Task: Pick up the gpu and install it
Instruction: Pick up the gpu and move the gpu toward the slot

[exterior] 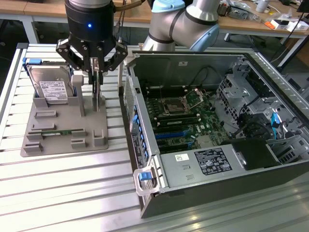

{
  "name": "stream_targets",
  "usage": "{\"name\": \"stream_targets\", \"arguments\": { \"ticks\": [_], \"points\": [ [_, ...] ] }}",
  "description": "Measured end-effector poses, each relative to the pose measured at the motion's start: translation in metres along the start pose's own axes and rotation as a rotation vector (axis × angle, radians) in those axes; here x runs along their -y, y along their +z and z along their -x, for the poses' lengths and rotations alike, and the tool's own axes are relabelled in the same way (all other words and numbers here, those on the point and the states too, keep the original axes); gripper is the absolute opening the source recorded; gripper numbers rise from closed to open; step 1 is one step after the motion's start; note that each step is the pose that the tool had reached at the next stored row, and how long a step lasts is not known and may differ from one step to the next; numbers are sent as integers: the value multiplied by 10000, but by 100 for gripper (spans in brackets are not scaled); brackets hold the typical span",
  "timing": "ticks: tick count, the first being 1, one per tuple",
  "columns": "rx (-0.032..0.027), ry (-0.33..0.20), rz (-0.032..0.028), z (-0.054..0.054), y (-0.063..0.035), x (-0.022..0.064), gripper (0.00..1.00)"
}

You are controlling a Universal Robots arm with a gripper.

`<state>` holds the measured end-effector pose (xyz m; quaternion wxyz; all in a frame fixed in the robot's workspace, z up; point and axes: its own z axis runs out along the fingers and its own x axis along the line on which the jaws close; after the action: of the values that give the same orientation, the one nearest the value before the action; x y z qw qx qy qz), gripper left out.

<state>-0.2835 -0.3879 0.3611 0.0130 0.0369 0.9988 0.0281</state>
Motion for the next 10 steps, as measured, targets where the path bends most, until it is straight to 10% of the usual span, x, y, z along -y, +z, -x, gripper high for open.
{"name": "stream_targets", "arguments": {
  "ticks": [10],
  "points": [
    [-2, 1, 31, 5, -202, -12, 26]
  ]
}}
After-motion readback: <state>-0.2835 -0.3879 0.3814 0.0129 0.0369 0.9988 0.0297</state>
